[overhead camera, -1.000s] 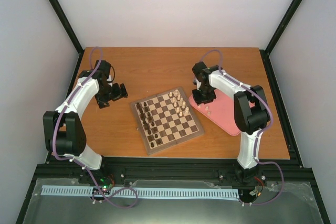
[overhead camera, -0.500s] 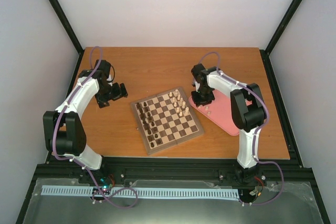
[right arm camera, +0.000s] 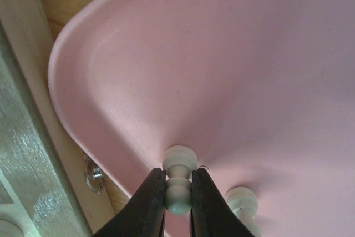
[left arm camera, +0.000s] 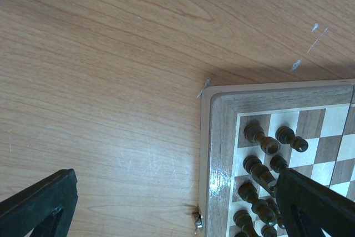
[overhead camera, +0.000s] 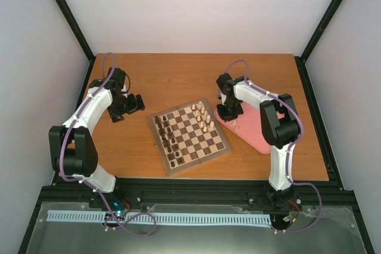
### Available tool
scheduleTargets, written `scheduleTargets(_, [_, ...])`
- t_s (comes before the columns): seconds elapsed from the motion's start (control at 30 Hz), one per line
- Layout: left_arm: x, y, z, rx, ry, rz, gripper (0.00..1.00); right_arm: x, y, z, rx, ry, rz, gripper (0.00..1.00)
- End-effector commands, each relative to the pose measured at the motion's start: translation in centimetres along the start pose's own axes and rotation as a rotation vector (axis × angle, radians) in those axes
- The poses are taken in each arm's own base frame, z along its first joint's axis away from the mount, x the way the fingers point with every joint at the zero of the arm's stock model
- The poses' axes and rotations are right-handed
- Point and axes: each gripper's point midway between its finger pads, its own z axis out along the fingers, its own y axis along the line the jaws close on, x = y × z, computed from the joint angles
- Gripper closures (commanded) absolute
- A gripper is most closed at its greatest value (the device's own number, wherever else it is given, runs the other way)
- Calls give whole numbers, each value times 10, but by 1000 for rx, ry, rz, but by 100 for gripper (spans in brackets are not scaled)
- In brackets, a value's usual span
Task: Set up the chess pieces on the board
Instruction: Pick up the chess piece from the storage box, then place the chess piece on the chessboard.
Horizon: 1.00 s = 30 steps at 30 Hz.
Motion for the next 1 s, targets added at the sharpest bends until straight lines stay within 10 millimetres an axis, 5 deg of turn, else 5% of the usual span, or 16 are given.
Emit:
scheduleTargets(0.0, [-4, -4, -6, 6, -19, -1, 0, -7, -5, -5, 16, -18, 6, 92])
scheduleTargets(0.3, [-6, -8, -13, 27, -40, 3, 0, -22, 4, -85, 20, -167, 7, 92])
scheduleTargets(0.57, [-5, -10, -17, 43, -51, 14, 0, 1, 82, -131, -59, -226, -95, 92])
scheduleTargets(0.73, [-1, -8, -18, 47, -51, 17, 0, 34, 123, -120, -59, -176, -179, 92])
scheduleTargets(0.97, [2, -8, -18, 51, -49, 26, 0, 65, 127, -93, -52, -111, -184, 92])
